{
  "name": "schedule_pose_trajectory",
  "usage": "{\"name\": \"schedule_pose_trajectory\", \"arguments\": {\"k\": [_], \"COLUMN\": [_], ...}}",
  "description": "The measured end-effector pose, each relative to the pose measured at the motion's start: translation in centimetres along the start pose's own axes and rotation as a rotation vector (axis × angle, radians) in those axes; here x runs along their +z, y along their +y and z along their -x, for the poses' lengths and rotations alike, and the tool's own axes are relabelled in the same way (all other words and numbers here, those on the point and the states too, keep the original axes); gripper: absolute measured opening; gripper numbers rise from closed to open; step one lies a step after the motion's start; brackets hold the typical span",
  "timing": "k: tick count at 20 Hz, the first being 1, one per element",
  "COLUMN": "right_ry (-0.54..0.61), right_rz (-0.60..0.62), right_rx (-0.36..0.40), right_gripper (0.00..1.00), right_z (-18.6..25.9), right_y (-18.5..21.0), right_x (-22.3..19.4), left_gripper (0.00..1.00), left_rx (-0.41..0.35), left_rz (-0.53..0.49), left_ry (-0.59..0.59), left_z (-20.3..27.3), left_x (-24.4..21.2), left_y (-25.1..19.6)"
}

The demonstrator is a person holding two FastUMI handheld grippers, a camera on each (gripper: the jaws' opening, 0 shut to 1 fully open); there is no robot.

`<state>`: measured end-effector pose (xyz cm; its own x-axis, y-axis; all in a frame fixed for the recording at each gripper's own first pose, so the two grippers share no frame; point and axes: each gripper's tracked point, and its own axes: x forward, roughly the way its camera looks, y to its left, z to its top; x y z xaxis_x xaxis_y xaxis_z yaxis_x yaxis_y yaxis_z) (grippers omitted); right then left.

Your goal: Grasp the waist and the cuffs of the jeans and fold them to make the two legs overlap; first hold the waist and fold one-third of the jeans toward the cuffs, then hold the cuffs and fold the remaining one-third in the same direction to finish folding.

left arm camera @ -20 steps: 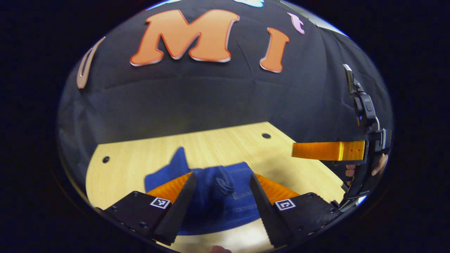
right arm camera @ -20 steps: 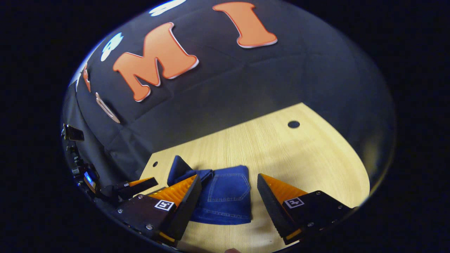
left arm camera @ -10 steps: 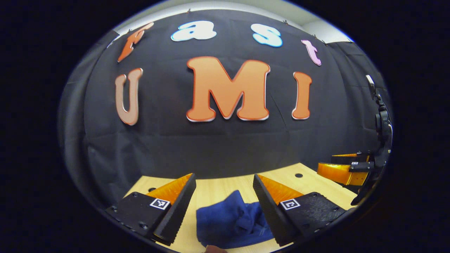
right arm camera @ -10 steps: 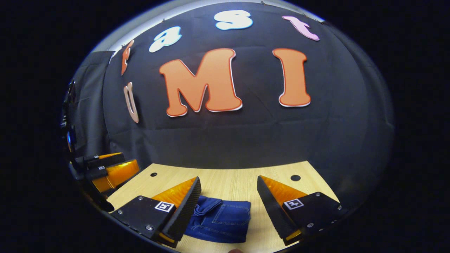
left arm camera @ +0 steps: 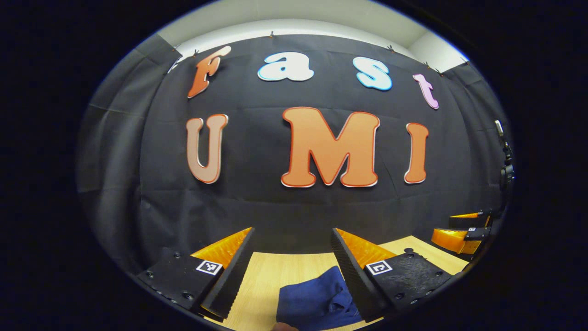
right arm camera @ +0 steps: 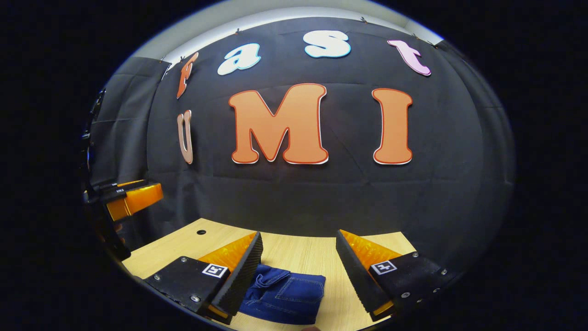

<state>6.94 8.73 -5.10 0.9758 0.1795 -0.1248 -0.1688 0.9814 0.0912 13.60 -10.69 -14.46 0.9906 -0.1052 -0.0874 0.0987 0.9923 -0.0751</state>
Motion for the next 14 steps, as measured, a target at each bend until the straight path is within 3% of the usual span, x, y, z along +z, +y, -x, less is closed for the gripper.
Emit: {"name": "schedule_pose_trajectory", "arguments": {"k": [14], "right_ry": [-0.061], "right_rz": [0.019], "right_rx": [0.010], "right_gripper": [0.98], "right_z": [-0.2], "right_y": [0.4], "right_x": [1.1], "left_gripper": [0.98], "left_rx": [0.007], "left_rz": [-0.014], "left_ry": [-0.055], "left_z": [1.1], "left_x": [1.5], "left_y": [0.5]}}
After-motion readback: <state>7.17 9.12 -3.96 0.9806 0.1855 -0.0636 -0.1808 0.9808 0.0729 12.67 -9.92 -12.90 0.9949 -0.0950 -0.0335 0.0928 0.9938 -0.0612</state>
